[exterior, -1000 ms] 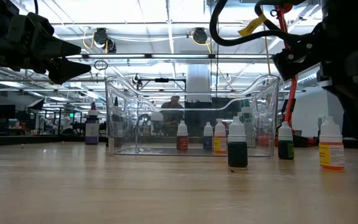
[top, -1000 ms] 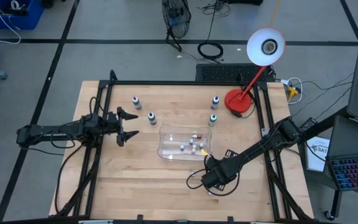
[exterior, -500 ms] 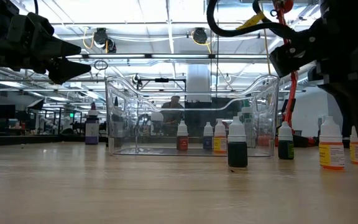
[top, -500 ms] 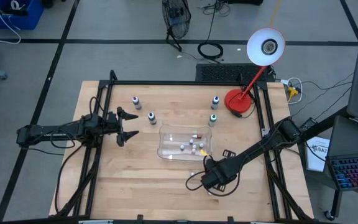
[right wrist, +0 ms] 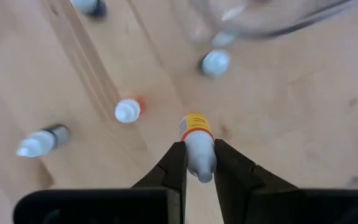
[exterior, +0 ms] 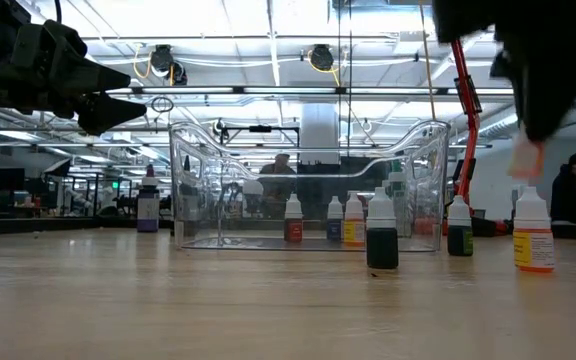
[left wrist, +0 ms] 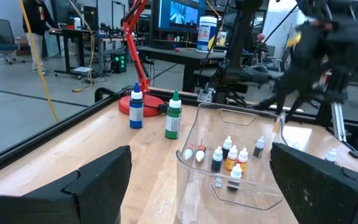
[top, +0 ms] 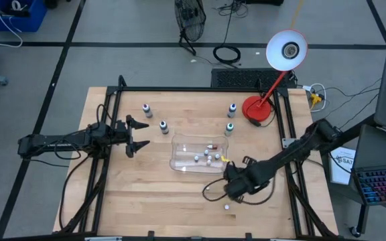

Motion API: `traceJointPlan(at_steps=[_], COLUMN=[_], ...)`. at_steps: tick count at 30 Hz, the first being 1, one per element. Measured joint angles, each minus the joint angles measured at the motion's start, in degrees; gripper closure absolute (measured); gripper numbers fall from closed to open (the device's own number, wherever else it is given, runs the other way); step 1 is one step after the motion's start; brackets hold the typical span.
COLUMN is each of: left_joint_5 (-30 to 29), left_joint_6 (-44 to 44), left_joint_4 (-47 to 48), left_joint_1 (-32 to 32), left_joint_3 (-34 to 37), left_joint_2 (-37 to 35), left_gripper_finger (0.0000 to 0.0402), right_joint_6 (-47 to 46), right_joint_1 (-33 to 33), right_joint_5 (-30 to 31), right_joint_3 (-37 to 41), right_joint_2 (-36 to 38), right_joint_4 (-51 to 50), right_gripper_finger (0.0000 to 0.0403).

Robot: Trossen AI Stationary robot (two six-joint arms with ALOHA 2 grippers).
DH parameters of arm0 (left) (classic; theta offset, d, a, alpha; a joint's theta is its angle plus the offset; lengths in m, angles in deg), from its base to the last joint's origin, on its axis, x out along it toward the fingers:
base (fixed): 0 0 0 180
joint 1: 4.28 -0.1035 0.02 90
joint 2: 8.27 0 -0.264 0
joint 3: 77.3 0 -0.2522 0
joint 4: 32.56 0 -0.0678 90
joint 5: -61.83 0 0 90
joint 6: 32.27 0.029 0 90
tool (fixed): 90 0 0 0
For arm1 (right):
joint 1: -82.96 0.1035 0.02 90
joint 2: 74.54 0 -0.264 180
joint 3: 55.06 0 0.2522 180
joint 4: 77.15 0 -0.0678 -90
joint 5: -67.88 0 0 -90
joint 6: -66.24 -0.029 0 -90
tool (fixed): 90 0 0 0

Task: Pick & Place food coloring
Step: Put the orange food coloring bottle into the transparent bin

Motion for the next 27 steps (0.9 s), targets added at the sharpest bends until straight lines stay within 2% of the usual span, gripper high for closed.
traceJointPlan(at_steps=[6,9,13,16,20,27], left_joint_5=[0.0,0.0,0.0,0.0,0.0,0.0], left_joint_6=[0.0,0.0,0.0,0.0,0.0,0.0], left_joint_4=[0.0,0.0,0.0,0.0,0.0,0.0], left_joint_1=[0.0,0.0,0.0,0.0,0.0,0.0], left_joint_3=[0.0,0.0,0.0,0.0,0.0,0.0], left_joint_2=[0.0,0.0,0.0,0.0,0.0,0.0], left_gripper_finger=[0.0023,0.0023,0.0023,0.0023,0.0023,0.0023], right_joint_6=[1.6,8.5,22.6,33.1,42.3,49.2], right_joint_1=[-0.5,-2.6,-6.7,-9.5,-13.1,-19.0], right_joint_5=[6.5,9.1,9.2,9.0,7.4,4.3], right_joint_3=[0.0,-0.5,-5.6,-12.7,-24.6,-49.3], right_joint_2=[9.0,12.1,12.1,9.6,4.6,-8.8], right_joint_4=[1.6,6.1,13.3,15.8,12.9,-1.8], right_gripper_finger=[0.0361,0.0361,0.0361,0.0361,0.0361,0.0361])
